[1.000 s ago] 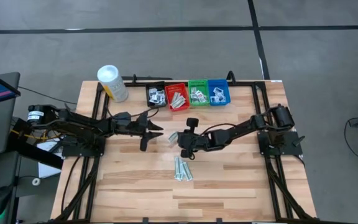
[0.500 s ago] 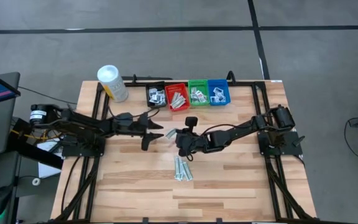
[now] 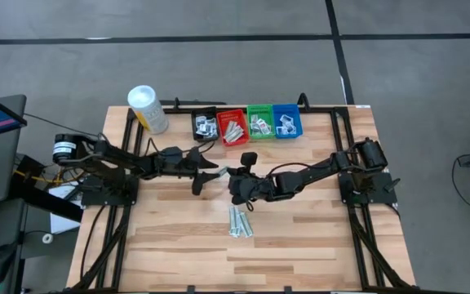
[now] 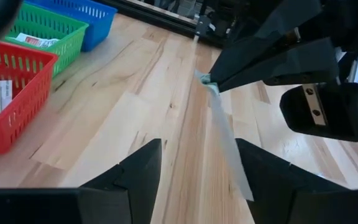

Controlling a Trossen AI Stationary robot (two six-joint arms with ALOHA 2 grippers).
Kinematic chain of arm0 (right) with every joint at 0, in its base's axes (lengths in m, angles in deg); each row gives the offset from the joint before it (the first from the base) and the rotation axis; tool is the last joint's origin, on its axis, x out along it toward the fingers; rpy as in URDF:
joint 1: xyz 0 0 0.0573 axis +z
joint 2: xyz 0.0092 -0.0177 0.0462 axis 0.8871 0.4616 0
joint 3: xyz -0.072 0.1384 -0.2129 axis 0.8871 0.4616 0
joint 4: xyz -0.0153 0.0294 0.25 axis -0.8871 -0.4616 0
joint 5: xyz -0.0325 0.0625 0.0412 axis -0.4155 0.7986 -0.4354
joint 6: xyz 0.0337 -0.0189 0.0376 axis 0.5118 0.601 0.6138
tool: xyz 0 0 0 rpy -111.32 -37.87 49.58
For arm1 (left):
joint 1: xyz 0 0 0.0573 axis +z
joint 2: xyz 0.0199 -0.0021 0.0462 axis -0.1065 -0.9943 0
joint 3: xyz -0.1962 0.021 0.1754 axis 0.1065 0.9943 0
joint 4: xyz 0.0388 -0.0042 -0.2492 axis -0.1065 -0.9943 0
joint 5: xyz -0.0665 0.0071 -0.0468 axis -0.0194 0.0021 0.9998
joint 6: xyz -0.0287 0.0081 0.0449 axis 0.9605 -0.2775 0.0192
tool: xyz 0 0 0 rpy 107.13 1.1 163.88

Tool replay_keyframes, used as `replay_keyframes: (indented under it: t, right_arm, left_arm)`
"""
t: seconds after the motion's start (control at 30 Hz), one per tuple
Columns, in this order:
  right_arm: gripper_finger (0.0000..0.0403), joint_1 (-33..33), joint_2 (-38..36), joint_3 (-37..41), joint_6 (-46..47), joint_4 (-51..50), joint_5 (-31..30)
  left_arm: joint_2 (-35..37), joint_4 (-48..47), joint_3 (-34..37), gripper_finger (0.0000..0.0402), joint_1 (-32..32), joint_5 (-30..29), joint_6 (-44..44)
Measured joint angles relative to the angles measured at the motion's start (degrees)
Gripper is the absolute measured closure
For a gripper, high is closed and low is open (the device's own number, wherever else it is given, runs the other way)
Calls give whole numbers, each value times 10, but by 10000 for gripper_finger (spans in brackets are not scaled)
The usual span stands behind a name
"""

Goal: Pick & Place First Aid Supplies
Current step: Put the green bandage pack into the red bin

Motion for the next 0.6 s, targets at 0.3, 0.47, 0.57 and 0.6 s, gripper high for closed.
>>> replay_keyframes:
  t: [0.3,0.47,0.57,0.6]
  right_arm:
    - [402,-1,0,0,-2,4,-1]
    - [395,-1,0,0,-1,3,-1]
    - [379,-1,0,0,-1,1,-1]
    - [371,-1,0,0,-1,-2,-1]
  left_arm:
    - [0,8,-1,264,0,0,-7]
    - [0,19,-1,357,0,0,-22]
    - [0,28,-2,392,0,0,-36]
    - [0,28,-3,393,0,-2,-38]
